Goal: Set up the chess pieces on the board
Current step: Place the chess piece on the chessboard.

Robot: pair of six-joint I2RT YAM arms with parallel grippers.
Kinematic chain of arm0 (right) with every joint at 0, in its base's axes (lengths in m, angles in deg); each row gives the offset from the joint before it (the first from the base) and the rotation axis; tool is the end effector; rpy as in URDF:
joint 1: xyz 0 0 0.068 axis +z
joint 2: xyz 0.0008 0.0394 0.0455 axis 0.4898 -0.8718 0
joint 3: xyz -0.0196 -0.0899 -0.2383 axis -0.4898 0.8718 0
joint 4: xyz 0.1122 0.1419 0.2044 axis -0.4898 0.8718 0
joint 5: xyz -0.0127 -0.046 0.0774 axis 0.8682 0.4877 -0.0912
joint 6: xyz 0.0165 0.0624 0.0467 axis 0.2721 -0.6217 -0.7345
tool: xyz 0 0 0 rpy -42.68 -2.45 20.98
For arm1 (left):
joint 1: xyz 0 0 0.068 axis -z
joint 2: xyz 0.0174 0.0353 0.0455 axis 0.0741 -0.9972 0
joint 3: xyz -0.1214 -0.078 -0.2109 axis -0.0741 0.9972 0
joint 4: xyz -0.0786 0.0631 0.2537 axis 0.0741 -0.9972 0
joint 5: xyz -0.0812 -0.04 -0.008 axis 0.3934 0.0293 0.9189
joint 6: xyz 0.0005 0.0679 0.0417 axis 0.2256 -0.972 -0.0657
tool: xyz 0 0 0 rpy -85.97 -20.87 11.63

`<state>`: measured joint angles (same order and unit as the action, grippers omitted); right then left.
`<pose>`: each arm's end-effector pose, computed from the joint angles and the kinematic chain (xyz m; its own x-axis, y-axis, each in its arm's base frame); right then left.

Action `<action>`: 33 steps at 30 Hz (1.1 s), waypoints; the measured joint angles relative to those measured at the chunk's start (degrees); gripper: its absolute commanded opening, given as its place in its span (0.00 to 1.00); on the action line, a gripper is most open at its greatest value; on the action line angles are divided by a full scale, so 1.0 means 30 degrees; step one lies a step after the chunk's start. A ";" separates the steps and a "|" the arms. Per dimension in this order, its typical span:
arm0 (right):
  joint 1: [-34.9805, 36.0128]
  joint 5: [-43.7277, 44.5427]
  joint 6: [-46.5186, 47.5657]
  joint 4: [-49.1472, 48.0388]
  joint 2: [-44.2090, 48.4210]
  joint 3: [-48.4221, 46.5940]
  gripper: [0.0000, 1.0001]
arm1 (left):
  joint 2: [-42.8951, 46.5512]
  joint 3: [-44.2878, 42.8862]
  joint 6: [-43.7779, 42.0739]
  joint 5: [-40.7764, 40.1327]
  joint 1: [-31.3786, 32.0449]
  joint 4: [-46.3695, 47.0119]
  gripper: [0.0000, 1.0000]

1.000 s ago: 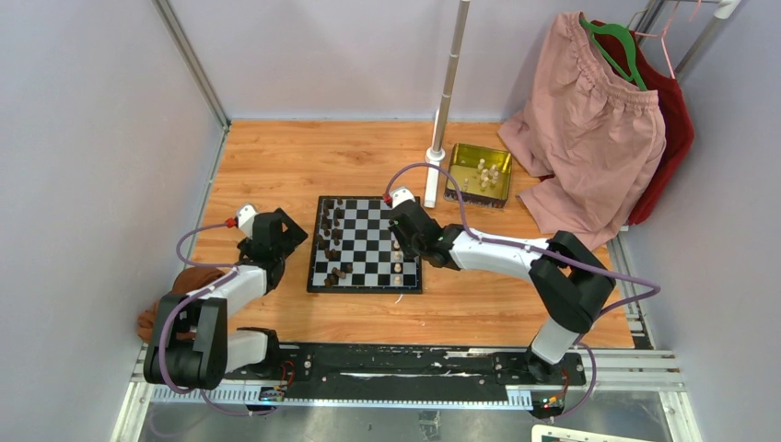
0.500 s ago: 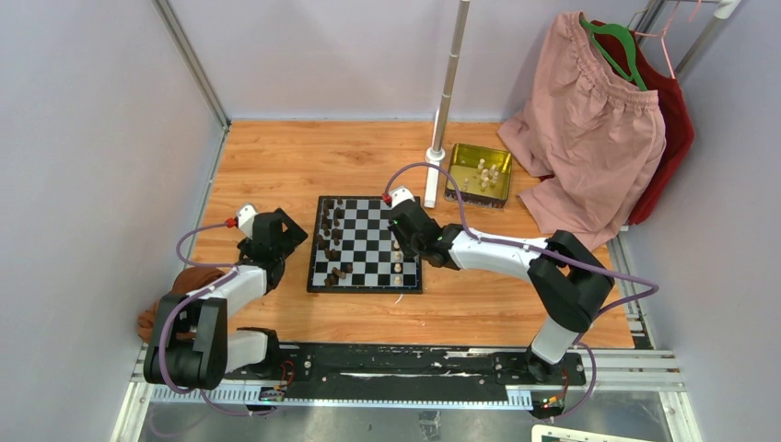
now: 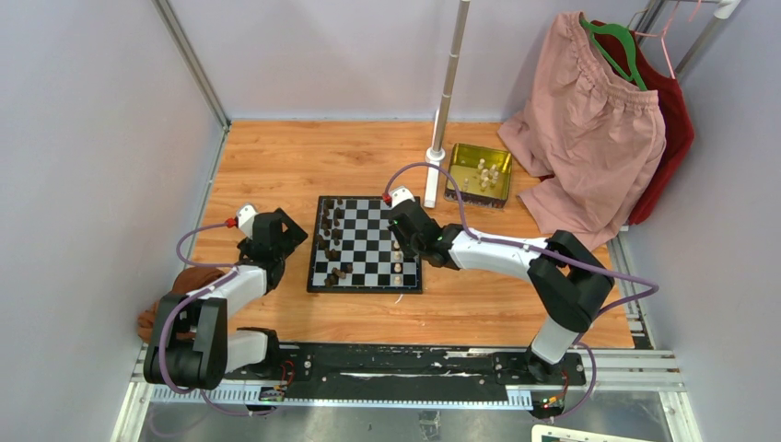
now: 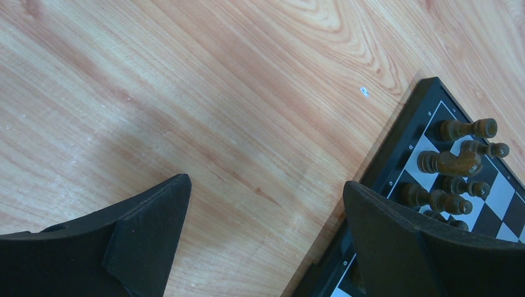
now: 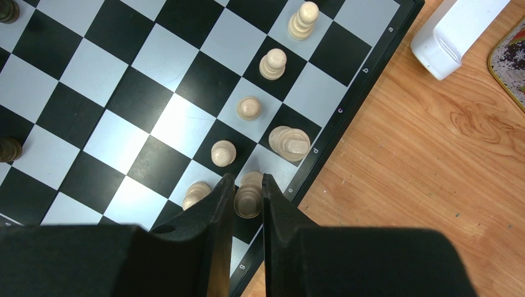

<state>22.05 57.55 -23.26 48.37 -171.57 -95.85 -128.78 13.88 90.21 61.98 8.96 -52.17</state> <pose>0.2595 0.2962 0.1576 -0.5169 -0.3275 -0.7909 -0.5336 0.8457 -0.0015 0.2579 0.0006 0.1017 -0.3231 -0.6354 -0.7013 -0.5498 0.7292 -0.4074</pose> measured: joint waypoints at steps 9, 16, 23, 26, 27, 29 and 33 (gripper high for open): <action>0.0000 0.0015 -0.0007 -0.0029 0.0000 0.0000 0.00 | 0.0000 0.0000 0.0000 0.0000 0.0000 -0.0007 1.00; 0.0000 0.0022 0.0000 -0.0036 0.0000 0.0000 0.00 | 0.0000 0.0000 0.0000 0.0000 0.0000 -0.0007 1.00; 0.0000 0.0066 0.0000 -0.0036 0.0000 0.0000 0.00 | 0.0000 0.0000 0.0007 0.0000 0.0000 -0.0007 1.00; 0.0000 0.0073 0.0000 -0.0036 0.0000 0.0000 0.00 | 0.0000 0.0000 0.0007 0.0000 0.0000 -0.0007 1.00; 0.0000 0.0087 0.0000 -0.0036 0.0000 0.0000 0.00 | 0.0000 0.0000 0.0007 0.0000 0.0000 -0.0007 1.00; 0.0000 0.0182 0.0007 -0.0109 0.0000 0.0000 0.00 | 0.0000 0.0000 0.0007 0.0000 0.0000 0.0000 1.00; 0.0000 0.0277 0.0007 -0.0262 0.0000 0.0000 0.00 | 0.0000 0.0000 0.0000 0.0000 0.0000 -0.0007 1.00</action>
<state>22.05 58.38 -23.23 47.59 -171.57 -95.85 -128.78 13.88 90.21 61.98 8.96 -52.20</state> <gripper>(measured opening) 0.224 0.997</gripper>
